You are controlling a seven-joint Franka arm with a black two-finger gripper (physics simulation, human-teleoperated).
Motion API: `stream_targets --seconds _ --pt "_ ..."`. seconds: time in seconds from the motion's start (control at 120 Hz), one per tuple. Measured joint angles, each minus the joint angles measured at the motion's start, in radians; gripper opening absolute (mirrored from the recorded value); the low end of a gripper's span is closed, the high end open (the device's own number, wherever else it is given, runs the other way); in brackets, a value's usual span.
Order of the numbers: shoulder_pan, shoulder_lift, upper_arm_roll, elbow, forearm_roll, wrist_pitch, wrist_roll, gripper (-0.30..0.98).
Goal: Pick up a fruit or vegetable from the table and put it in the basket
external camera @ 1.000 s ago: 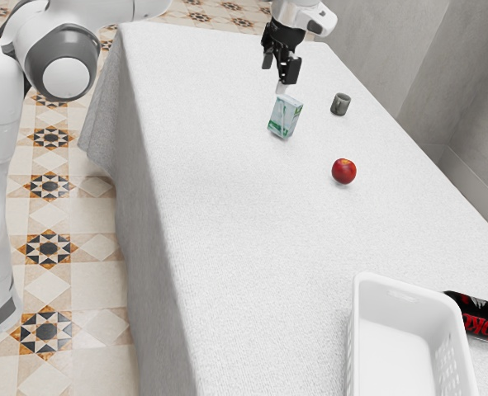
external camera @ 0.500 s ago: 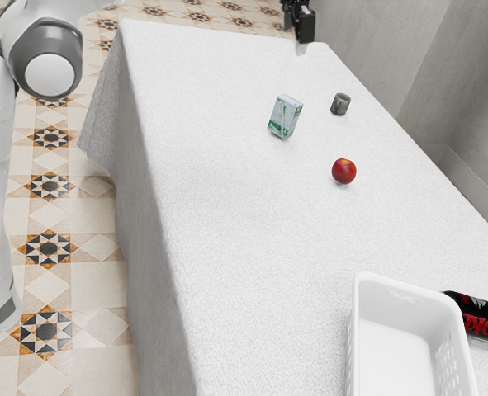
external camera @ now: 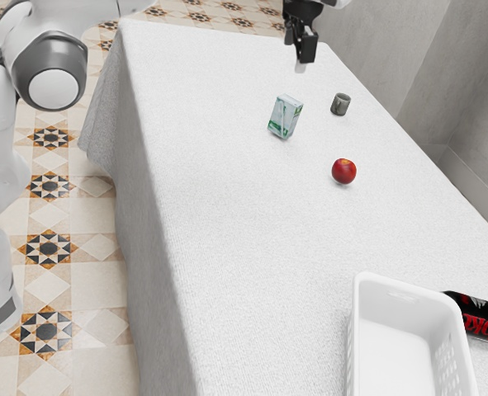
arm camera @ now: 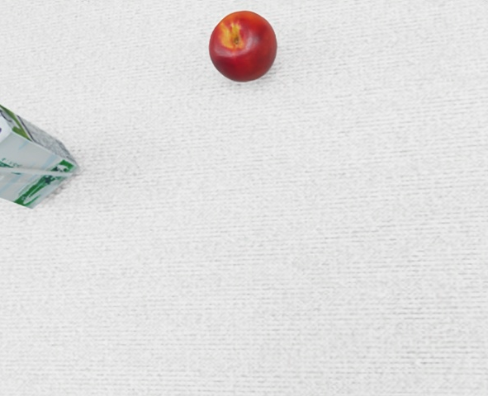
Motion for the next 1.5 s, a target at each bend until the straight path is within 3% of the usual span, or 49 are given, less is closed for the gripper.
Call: stream_targets --seconds 0.208,0.367,0.383,0.442,0.483,0.6,0.667,0.725,0.8,0.942,1.1,1.5 --pt "-0.006 0.04 -0.01 -0.061 -0.094 -0.01 -0.027 0.69" --pt "-0.033 0.043 -0.025 -0.08 -0.123 -0.014 -0.059 0.69" --pt "-0.01 0.043 -0.057 -0.081 -0.123 -0.015 -0.061 0.68" --pt "0.218 0.034 -0.325 -0.08 -0.099 -0.016 -0.061 0.69" --pt "0.335 0.031 -0.465 -0.082 -0.075 -0.016 -0.06 0.68" --pt "0.507 0.08 -0.627 -0.103 -0.027 0.019 -0.055 0.69" --pt "0.767 0.084 -0.914 -0.152 0.015 0.05 -0.054 0.69" --pt "0.873 0.089 -1.025 -0.163 0.043 0.071 -0.053 0.69" --pt "0.869 0.123 -1.009 -0.128 0.064 0.094 -0.053 0.69" --pt "0.87 0.291 -1.007 0.116 0.079 0.122 -0.051 0.69" --pt "0.876 0.453 -1.037 0.267 0.083 0.193 -0.046 0.69" --pt "0.88 0.59 -1.043 0.3 0.08 0.396 0.007 0.69"
